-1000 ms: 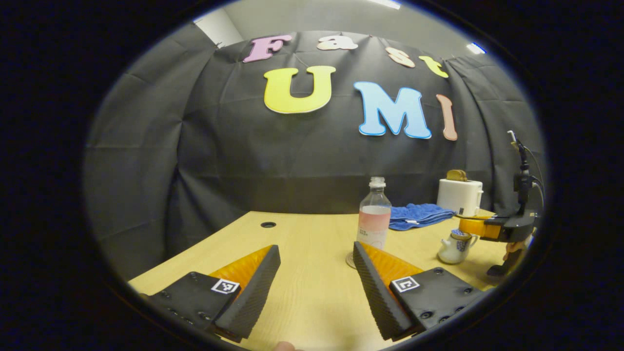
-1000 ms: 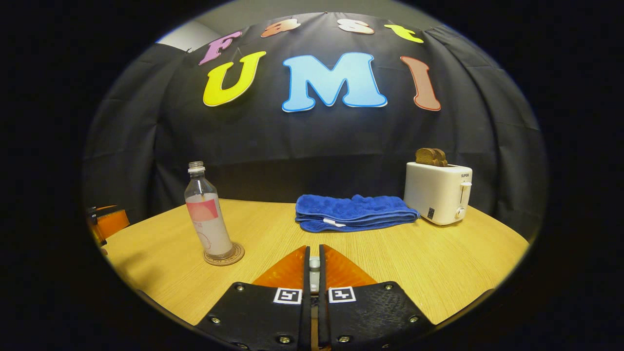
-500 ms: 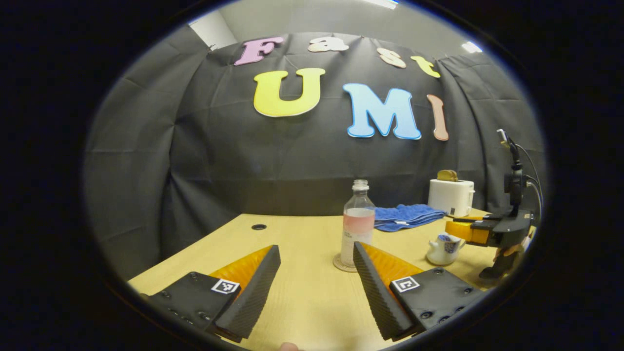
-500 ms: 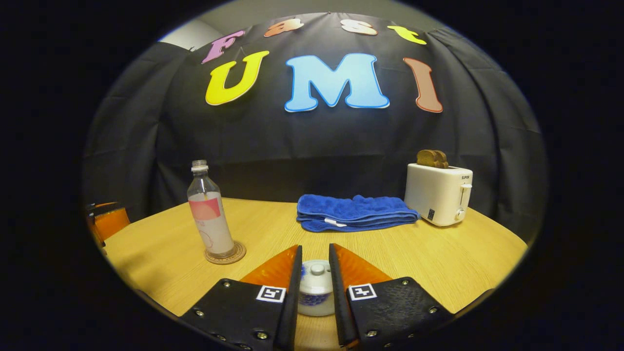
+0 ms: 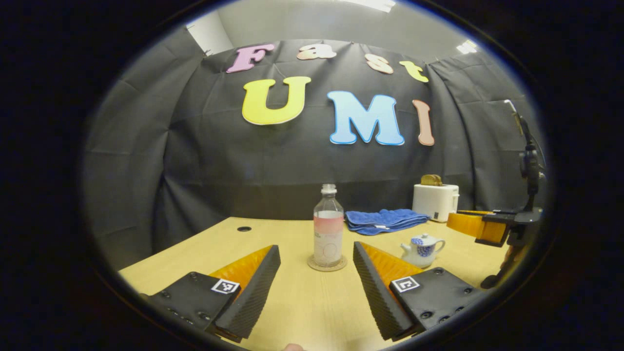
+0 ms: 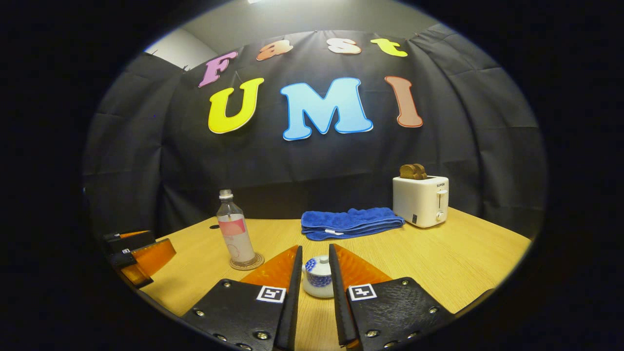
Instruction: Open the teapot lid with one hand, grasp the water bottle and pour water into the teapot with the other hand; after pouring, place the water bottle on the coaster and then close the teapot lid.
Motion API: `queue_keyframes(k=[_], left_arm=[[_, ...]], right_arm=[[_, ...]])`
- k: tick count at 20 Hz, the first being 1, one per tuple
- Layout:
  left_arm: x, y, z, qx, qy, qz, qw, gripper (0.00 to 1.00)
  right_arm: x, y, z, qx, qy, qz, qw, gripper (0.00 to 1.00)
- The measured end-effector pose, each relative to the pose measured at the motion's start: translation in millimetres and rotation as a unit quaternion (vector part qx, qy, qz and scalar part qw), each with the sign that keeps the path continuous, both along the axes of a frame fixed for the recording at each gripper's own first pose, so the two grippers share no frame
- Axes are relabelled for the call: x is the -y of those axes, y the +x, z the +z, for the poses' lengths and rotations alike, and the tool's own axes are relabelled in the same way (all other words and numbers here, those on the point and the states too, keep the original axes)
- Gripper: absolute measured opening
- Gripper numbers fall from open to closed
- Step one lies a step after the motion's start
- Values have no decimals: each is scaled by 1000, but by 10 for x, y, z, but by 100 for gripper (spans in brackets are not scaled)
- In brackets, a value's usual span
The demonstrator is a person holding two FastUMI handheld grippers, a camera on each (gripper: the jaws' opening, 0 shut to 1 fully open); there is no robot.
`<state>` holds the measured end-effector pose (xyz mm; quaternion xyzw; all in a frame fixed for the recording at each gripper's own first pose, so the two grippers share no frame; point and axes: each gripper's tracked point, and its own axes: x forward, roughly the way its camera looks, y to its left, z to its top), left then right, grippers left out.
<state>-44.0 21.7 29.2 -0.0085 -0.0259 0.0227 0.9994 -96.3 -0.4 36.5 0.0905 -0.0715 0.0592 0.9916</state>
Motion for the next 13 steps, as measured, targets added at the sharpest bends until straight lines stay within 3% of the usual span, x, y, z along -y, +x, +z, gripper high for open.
queue_keyframes(k=[5,13], left_arm=[[118,-133,-56,22,-4,2,1000,100],[115,-139,-249,21,9,19,1000,100]], right_arm=[[-235,-256,-99,27,-14,-11,999,32],[-461,-204,-444,-3,-25,4,1000,33]])
